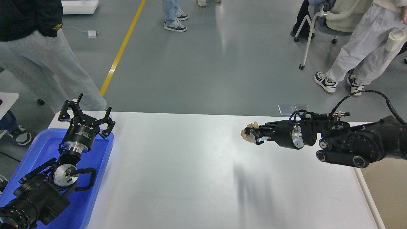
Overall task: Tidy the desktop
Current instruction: 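Lift the paper ball and carry it toward the white bin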
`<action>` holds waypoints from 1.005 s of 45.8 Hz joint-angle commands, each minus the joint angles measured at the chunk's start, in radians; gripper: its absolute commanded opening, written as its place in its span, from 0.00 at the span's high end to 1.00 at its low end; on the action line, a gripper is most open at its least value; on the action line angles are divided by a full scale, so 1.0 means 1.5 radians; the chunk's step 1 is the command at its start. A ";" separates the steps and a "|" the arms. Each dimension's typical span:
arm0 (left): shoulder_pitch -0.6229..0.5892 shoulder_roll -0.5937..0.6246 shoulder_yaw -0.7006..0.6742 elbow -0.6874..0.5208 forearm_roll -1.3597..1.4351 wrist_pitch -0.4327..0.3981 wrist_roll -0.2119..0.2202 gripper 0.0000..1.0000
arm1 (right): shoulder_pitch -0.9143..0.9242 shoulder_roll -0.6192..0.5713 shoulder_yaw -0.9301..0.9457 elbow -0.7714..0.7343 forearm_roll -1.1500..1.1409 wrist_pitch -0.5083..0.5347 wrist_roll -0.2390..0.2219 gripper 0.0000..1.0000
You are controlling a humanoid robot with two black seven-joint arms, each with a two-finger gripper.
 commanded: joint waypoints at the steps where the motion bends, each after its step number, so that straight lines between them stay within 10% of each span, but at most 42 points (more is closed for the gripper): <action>1: 0.000 0.000 0.000 0.000 0.000 0.000 0.000 0.00 | 0.136 -0.058 -0.056 0.085 0.027 0.044 -0.001 1.00; 46: 0.000 0.000 0.000 0.000 0.000 0.000 0.000 0.00 | 0.206 -0.131 -0.096 0.088 0.092 0.026 0.003 1.00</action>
